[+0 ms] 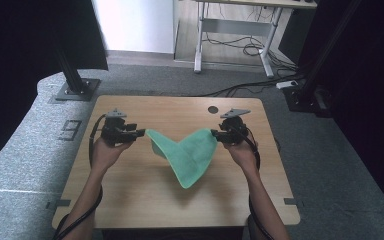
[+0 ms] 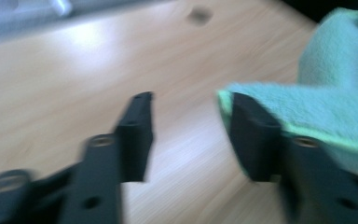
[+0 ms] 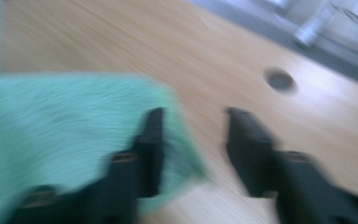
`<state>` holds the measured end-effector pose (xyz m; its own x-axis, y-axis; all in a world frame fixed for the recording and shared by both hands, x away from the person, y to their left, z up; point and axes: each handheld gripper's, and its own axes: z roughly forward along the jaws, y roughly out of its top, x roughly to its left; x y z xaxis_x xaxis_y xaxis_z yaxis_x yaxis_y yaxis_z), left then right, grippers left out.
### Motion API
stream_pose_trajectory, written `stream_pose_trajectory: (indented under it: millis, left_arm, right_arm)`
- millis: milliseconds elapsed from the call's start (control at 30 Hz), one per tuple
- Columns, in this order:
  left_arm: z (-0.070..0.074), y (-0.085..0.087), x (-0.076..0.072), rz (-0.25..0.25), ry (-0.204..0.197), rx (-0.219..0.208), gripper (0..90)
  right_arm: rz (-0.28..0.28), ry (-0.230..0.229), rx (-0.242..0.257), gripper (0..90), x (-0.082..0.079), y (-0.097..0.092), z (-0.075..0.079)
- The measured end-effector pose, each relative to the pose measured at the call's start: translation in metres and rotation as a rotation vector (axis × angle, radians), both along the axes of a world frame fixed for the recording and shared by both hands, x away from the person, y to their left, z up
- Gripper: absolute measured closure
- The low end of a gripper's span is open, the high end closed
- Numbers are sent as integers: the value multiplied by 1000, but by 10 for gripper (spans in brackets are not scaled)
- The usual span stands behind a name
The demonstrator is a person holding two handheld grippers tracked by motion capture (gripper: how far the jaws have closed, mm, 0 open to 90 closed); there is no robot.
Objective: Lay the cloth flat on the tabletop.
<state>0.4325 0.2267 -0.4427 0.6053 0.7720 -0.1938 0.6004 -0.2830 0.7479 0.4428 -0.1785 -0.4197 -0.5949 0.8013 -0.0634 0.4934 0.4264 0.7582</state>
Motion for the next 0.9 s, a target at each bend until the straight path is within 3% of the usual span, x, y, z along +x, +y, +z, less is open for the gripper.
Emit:
stream_pose_trajectory:
  millis: [67,167,300,467,567,600,667,733,767,800,900]
  left_arm:
    - [-25,3,-10,-9,19,11,334]
    - [-51,3,-20,-11,67,31,290]
    - [-58,-6,-25,-39,69,37,259]
    - [-61,-26,-12,-65,66,70,267]
    - [-69,-38,-4,-84,91,82,270]
    - [-78,-45,-1,-107,115,111,313]
    - [-83,-49,-1,-116,129,131,369]
    - [-90,-53,-7,-141,112,154,473]
    - [-90,-53,-7,-141,112,154,586]
    - [-90,-52,-8,-172,146,119,723]
    - [-86,-52,-11,-183,125,123,835]
  right_arm:
    - [13,39,34,376,-4,-7,-21]
    - [7,95,19,363,-13,-17,-55]
    - [14,111,45,361,-22,-21,-68]
    - [67,142,70,390,-25,-9,-75]
    - [93,160,80,391,-26,1,-84]
    - [124,163,73,386,-28,8,-90]
    - [144,173,61,383,-30,15,-96]
    - [157,186,44,390,-31,21,-102]
    - [157,186,44,390,-31,21,-102]
    - [173,214,20,528,-31,26,-108]
    - [178,239,-14,853,-34,34,-113]
